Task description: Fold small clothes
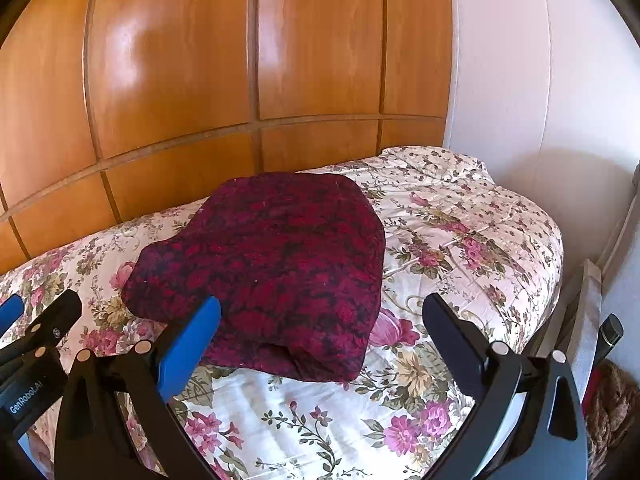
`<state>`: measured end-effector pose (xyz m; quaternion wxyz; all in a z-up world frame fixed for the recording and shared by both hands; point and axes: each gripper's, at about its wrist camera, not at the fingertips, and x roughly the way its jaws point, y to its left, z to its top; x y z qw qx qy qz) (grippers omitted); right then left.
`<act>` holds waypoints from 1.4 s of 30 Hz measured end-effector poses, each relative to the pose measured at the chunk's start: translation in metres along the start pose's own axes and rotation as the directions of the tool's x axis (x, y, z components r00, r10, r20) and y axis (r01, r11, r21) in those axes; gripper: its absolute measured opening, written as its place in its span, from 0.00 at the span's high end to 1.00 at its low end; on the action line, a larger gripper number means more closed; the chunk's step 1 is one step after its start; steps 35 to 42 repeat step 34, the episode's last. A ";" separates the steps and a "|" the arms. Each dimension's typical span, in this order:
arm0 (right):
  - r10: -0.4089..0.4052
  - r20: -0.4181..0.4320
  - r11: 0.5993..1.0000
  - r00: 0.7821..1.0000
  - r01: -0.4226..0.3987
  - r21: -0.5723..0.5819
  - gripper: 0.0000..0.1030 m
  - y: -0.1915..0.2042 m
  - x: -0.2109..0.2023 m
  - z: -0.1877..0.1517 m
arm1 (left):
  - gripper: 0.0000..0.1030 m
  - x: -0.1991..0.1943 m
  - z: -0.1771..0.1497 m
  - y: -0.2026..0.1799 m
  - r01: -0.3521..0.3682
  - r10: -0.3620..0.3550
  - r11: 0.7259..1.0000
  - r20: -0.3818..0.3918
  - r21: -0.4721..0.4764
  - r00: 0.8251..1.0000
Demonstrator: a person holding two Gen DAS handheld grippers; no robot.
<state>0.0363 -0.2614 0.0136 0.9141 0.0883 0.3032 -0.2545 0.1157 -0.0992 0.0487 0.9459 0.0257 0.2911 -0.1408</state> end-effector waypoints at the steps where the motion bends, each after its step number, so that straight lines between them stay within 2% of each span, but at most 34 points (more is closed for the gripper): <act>1: 0.000 0.000 1.000 1.000 0.000 0.002 0.02 -0.001 0.000 0.000 | 0.04 0.000 0.000 0.000 -0.001 0.001 1.000 0.001 0.000 1.000; 13: -0.001 -0.009 1.000 1.000 0.001 -0.003 0.02 -0.001 0.003 -0.004 | 0.04 -0.001 -0.001 0.001 0.020 -0.021 1.000 -0.015 -0.013 1.000; 21: -0.002 -0.016 1.000 1.000 0.002 -0.006 0.02 -0.001 0.006 -0.005 | 0.04 0.000 -0.002 -0.001 0.017 -0.017 1.000 0.002 -0.004 1.000; 22: -0.003 -0.018 1.000 1.000 0.003 -0.006 0.02 -0.001 0.007 -0.005 | 0.07 -0.001 -0.002 -0.001 0.020 -0.020 1.000 0.004 0.000 1.000; 33: -0.001 -0.017 1.000 1.000 0.001 -0.002 0.02 -0.004 0.011 -0.005 | 0.08 0.013 -0.007 0.003 -0.010 0.008 1.000 -0.060 -0.027 0.998; 42: -0.001 -0.015 1.000 1.000 0.001 -0.001 0.02 -0.004 0.011 -0.005 | 0.08 0.014 -0.008 0.003 -0.012 0.011 0.999 -0.063 -0.030 0.998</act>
